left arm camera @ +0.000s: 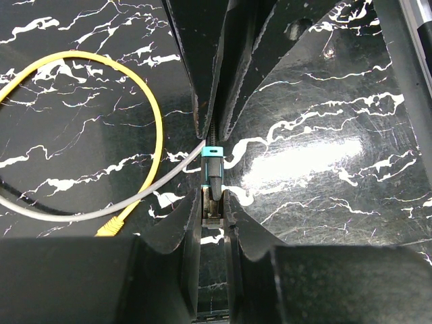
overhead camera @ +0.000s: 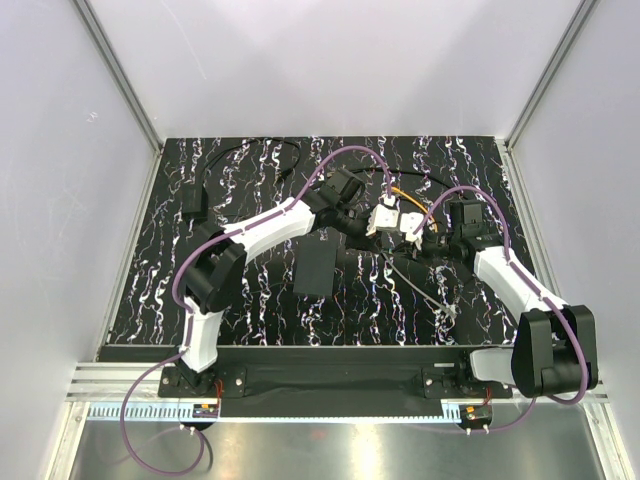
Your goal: Insert the plug into the switch port
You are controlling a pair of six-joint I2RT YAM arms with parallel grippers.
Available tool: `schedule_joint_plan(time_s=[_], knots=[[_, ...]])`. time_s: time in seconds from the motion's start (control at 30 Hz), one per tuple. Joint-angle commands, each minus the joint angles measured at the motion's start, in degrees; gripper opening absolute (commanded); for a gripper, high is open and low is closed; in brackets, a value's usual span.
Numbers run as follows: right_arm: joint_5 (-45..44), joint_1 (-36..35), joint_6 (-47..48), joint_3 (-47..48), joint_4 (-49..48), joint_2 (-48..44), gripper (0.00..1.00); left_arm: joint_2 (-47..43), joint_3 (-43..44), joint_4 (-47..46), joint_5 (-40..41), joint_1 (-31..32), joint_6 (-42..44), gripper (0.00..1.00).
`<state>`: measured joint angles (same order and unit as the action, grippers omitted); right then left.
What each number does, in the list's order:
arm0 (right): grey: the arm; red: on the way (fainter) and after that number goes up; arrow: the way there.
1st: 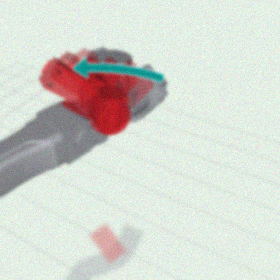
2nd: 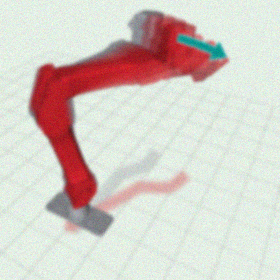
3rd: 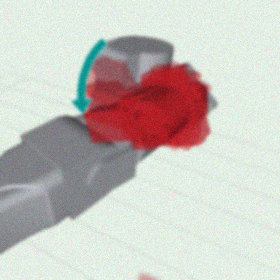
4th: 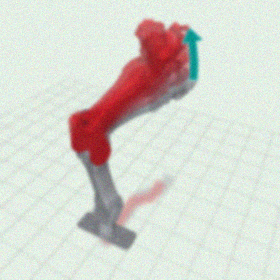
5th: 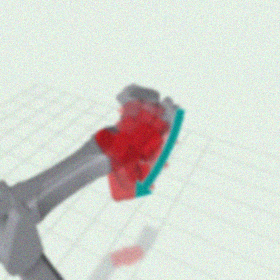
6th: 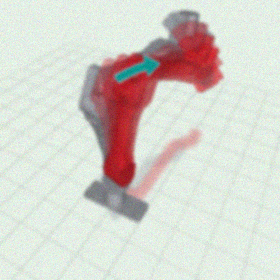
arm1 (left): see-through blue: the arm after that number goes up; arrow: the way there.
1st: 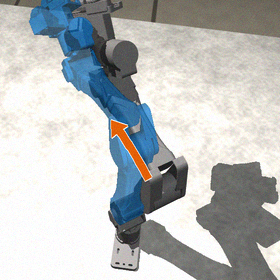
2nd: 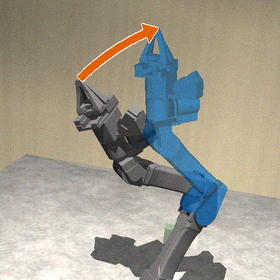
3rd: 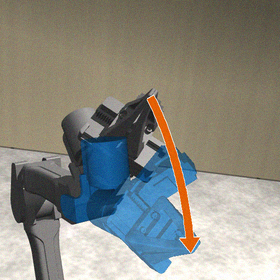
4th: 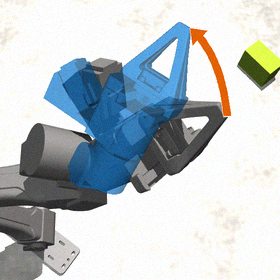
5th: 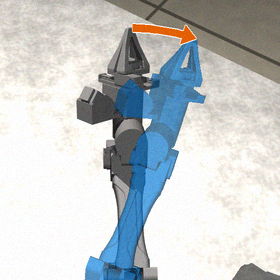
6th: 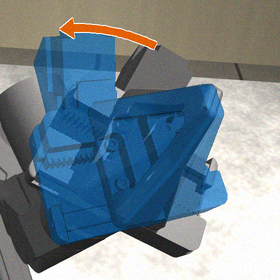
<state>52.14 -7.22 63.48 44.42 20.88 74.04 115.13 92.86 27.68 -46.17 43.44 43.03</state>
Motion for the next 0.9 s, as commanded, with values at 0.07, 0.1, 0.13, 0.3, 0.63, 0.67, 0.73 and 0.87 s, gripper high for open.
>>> schedule_joint_plan(time_s=[0.07,0.1,0.13,0.3,0.63,0.67,0.73,0.87], knots=[[-3.0,-1.1,2.1,0.1,0.5,0.8,0.15,-1.0,1.2,-1.6,-3.2,0.5,0.1,0.00],[-3.1,-1.0,2.6,0.1,0.6,0.8,0.16,-1.0,1.4,-1.5,-3.3,0.5,0.1,0.00],[-3.2,-1.1,2.6,0.0,0.5,0.8,0.16,-1.0,1.3,-1.5,-3.3,0.5,0.1,0.00],[-3.7,-1.1,2.5,-0.5,0.3,0.4,0.18,-1.0,1.2,-1.6,-3.2,0.5,0.1,0.00],[-4.1,-1.0,1.7,-0.6,-0.9,0.2,0.00,-1.1,0.8,-1.4,-3.4,0.5,0.7,0.00],[-4.1,-1.1,1.3,-0.6,-1.1,0.1,0.00,-1.3,0.7,-1.5,-3.4,0.5,0.7,0.00],[-4.0,-1.1,0.9,-0.4,-1.5,0.3,0.00,-1.5,0.5,-1.5,-3.4,0.5,0.6,0.00],[-3.4,-1.0,0.2,-0.2,-2.0,0.5,0.00,-2.1,-0.3,-2.0,-3.0,0.5,0.0,0.24]])
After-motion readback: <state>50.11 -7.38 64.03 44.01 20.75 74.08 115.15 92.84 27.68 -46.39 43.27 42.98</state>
